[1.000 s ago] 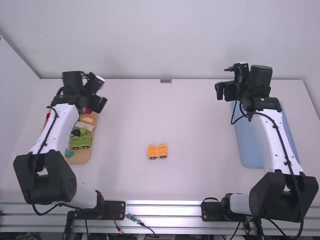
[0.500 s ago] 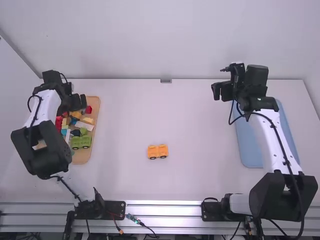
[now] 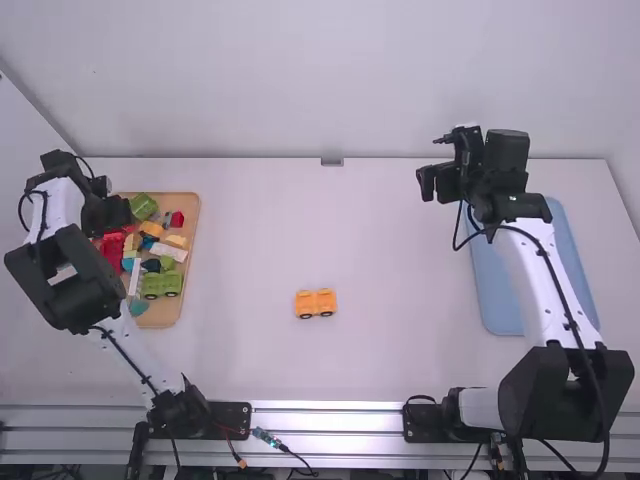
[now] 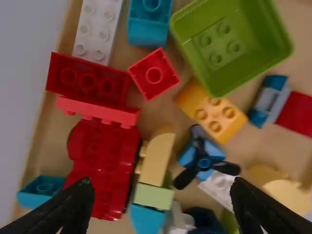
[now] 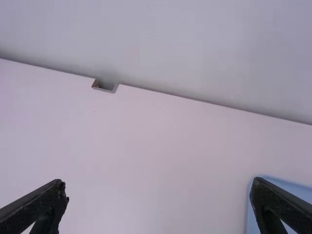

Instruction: Assemble lego blocks to make yellow taxi

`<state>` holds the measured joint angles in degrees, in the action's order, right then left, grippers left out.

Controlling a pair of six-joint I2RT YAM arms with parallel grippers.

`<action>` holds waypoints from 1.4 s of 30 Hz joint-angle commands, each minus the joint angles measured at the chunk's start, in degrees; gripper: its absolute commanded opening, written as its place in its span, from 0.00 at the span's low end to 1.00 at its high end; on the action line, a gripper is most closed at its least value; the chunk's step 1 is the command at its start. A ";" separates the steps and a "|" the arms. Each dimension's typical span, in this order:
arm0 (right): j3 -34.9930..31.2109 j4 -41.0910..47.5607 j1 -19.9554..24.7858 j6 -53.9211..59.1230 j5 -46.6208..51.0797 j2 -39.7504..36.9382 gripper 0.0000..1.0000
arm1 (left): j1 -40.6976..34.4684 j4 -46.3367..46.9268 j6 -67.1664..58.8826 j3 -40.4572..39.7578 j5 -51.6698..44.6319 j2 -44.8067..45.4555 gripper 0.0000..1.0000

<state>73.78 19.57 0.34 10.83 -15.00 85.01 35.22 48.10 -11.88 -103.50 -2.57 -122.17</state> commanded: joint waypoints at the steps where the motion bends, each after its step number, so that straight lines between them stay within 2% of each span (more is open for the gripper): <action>1: 1.60 -0.24 0.02 -0.31 -0.02 -0.96 0.99 | -0.55 -0.57 -4.55 0.31 -1.40 -0.45 0.69; 2: 1.60 -0.24 0.02 -0.31 -0.02 -0.96 0.99 | -0.55 -0.57 -4.55 0.31 -1.40 -0.45 0.69; 4: 1.60 -0.44 0.02 -0.48 -0.04 -0.96 0.99 | -0.90 -1.62 -4.72 0.92 -1.38 -0.45 0.63; 9: 1.60 -0.85 0.02 -0.50 -0.22 -0.94 0.99 | -1.14 -0.83 -7.50 2.54 -1.40 -0.53 0.58; 10: 1.60 -0.83 -0.07 -0.48 -0.22 -0.94 0.99 | -1.07 -0.17 -7.50 3.30 -1.16 -0.53 0.53; 13: 1.60 -0.87 -0.07 -0.48 -0.22 -0.96 0.99 | -1.14 -1.01 -7.43 5.38 0.17 -0.53 0.49; 23: 1.60 -0.87 -0.35 -0.28 -0.68 -0.96 0.99 | -1.05 -8.09 -7.45 10.54 2.84 -0.53 0.52; 33: 1.60 -0.85 -3.54 1.66 -0.66 -0.96 0.99 | -1.09 -8.31 -8.15 10.56 4.22 -0.53 0.54; 42: 1.60 1.97 -4.42 8.44 -9.29 -0.96 0.99 | -1.09 -7.56 -8.13 10.58 4.20 -0.53 0.54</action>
<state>73.78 21.37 -4.23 16.95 -21.10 85.01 34.26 40.03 -19.40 -93.45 1.41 -122.52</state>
